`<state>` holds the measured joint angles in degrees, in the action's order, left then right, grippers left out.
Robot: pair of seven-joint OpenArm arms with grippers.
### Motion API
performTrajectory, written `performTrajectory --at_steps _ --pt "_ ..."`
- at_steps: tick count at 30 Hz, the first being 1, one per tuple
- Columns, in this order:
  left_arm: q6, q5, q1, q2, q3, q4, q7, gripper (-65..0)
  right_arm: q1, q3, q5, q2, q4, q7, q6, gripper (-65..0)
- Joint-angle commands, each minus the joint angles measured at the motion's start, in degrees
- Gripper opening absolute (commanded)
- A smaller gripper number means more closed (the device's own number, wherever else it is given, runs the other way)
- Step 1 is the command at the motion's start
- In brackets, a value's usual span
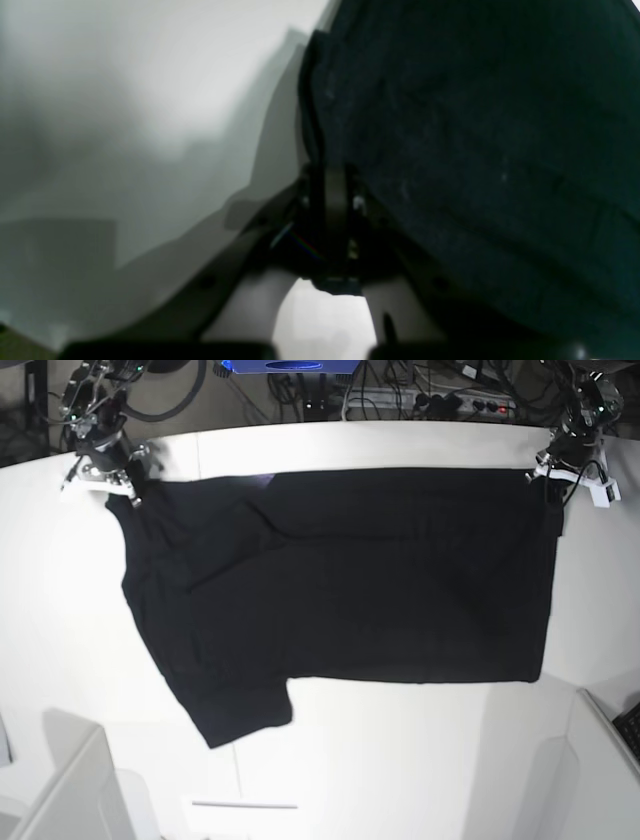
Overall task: Fold the T-shirt properly
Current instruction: 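Pull the shirt further toward the robot and release both grippers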
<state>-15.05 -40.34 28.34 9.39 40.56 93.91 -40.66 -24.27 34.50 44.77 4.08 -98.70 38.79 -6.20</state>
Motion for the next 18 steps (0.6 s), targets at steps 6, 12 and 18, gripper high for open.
performTrajectory --at_steps 6,12,18 --pt "-0.12 -0.5 3.09 0.85 0.54 1.17 0.88 -65.0 -3.38 0.0 0.37 0.89 -4.29 -0.68 0.26 -65.0" --pt "-0.2 -0.5 5.64 0.94 0.63 1.26 0.88 -65.0 -5.66 -0.17 0.37 1.07 -5.17 -0.68 0.26 -65.0" --pt "-0.2 -0.5 6.96 0.94 0.63 1.61 0.88 -65.0 -8.39 -0.17 0.37 1.24 -6.32 -0.68 0.26 -65.0"
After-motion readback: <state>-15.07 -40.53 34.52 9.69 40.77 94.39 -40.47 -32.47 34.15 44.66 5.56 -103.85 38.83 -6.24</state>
